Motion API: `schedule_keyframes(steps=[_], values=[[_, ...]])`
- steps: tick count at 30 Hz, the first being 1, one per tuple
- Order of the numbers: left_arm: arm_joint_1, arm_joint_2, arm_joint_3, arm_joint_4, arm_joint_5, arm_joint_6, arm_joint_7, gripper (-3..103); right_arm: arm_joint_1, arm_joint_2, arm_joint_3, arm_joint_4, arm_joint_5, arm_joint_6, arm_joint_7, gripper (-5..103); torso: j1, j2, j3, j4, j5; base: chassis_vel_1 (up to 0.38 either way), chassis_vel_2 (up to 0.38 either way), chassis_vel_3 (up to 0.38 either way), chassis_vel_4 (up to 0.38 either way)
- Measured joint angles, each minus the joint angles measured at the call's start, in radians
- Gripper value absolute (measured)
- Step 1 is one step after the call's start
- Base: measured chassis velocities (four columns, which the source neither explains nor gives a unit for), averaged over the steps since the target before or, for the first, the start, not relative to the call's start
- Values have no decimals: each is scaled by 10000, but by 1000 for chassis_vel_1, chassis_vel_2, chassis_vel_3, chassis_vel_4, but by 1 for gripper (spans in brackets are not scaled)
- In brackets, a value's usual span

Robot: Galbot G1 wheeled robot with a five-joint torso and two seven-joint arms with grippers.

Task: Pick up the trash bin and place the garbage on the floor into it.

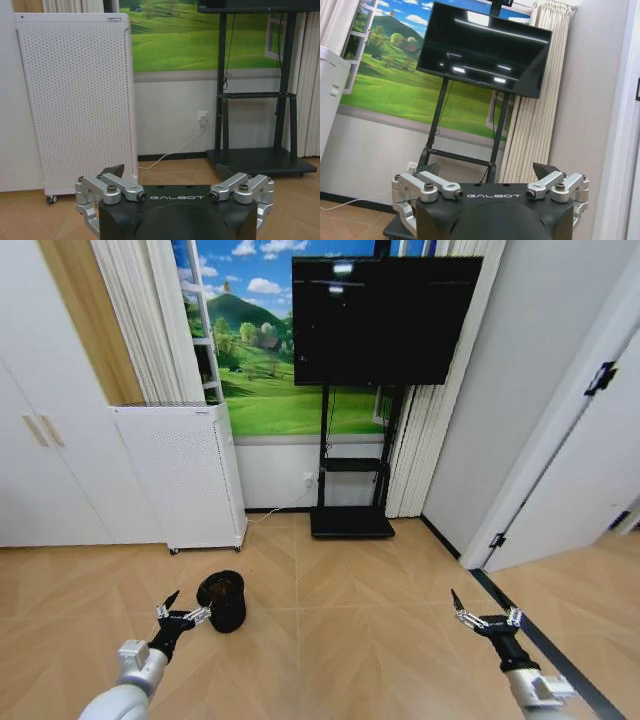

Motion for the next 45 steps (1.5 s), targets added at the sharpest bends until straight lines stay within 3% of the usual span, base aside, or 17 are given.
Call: schedule_keyframes(steps=[26, 29, 31, 33, 45], values=[[-191, -68, 225, 313, -24, -162, 200, 100, 13, 183, -94, -51, 13, 46, -41, 100, 4, -6, 0, 1, -6, 280, -258, -278, 254], [-188, -69, 223, 332, -14, -172, 196, 100, 1, 196, -91, -44, -5, 41, -28, 100, 2, -6, 0, 0, 9, 368, -363, -361, 348], [-181, -75, 216, 341, -9, -176, 191, 100, -11, 200, -88, -45, -23, 41, -24, 100, -2, -5, -3, -1, -12, 371, -376, -397, 369], [-184, -103, 194, 341, -12, -180, 69, 100, 8, 203, -93, -49, -84, 41, 68, 100, -1, -6, -2, -2, 7, 370, -370, -386, 374], [-321, -24, -179, 428, -353, -121, -534, 100, -28, -179, -13, 43, -357, -192, 759, 100, -8, -2, -5, 2, -6, 194, -216, -216, 234]])
